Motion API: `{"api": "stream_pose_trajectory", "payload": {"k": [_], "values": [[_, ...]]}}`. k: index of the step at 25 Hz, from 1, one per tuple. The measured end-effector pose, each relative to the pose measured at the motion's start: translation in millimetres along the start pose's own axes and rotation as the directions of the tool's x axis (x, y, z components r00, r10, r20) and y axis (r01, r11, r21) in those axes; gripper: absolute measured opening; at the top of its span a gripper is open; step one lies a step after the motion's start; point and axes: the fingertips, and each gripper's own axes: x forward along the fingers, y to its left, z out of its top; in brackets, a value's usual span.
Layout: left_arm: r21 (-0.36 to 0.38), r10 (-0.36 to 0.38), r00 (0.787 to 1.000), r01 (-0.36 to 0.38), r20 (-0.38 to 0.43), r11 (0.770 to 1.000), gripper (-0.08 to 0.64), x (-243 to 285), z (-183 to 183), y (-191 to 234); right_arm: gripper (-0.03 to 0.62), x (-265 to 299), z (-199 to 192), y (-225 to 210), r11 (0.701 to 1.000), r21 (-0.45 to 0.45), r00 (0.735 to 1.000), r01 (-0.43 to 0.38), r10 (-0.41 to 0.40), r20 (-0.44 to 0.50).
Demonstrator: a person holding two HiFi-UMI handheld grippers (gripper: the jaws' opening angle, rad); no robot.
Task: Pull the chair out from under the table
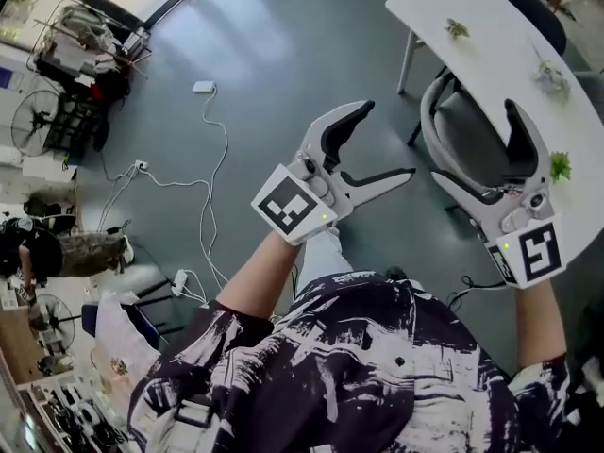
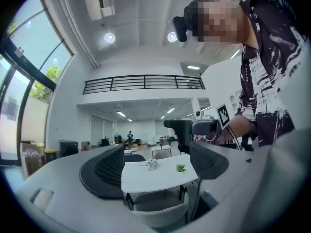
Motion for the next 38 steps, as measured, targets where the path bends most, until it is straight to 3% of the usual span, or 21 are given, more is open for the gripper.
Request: {"api": "stream_pose_trajectory", "payload": {"k": [3, 6, 10, 14, 18, 20, 23, 26, 30, 34, 38], "values": [[-0.027, -0.124, 0.992, 0.124, 0.008, 0.992, 0.42, 17, -21, 36, 0.548, 25, -21, -16, 0.995, -0.02, 0.994, 0.099, -0.1, -0.053], [-0.057, -0.25, 0.968, 0.249, -0.014, 0.967, 0.419, 19, -39, 78, 0.548, 58, -39, -26, 0.976, -0.026, 0.969, 0.216, -0.217, -0.121], [-0.061, -0.422, 0.906, 0.419, -0.041, 0.906, 0.41, 15, -54, 129, 0.548, 99, -49, -28, 0.935, -0.054, 0.913, 0.351, -0.355, -0.2], [0.021, -0.54, 0.837, 0.544, -0.093, 0.839, 0.402, 6, -72, 165, 0.548, 122, -67, -17, 0.91, -0.084, 0.86, 0.406, -0.412, -0.302], [0.062, -0.645, 0.756, 0.653, -0.114, 0.755, 0.402, 15, -90, 165, 0.548, 109, -87, 4, 0.874, -0.133, 0.783, 0.467, -0.479, -0.396], [0.055, -0.676, 0.728, 0.684, -0.117, 0.727, 0.4, 22, -96, 157, 0.548, 94, -96, 12, 0.862, -0.156, 0.75, 0.483, -0.499, -0.434], [0.069, -0.711, 0.689, 0.723, -0.138, 0.687, 0.402, 32, -105, 137, 0.548, 66, -105, 22, 0.848, -0.176, 0.721, 0.499, -0.52, -0.459], [0.076, -0.752, 0.637, 0.769, -0.169, 0.634, 0.402, 39, -116, 110, 0.548, 34, -122, 29, 0.849, -0.213, 0.688, 0.483, -0.518, -0.508], [0.11, -0.78, 0.575, 0.816, -0.246, 0.567, 0.402, 62, -148, 83, 0.548, -12, -172, 29, 0.866, -0.235, 0.604, 0.441, -0.48, -0.636], [0.159, -0.777, 0.513, 0.857, -0.365, 0.491, 0.402, 98, -202, 74, 0.548, -45, -246, 10, 0.899, -0.281, 0.535, 0.336, -0.427, -0.729], [0.203, -0.748, 0.438, 0.898, -0.499, 0.39, 0.4, 123, -275, 68, 0.546, -69, -341, -9, 0.941, -0.275, 0.446, 0.198, -0.336, -0.83]]}}
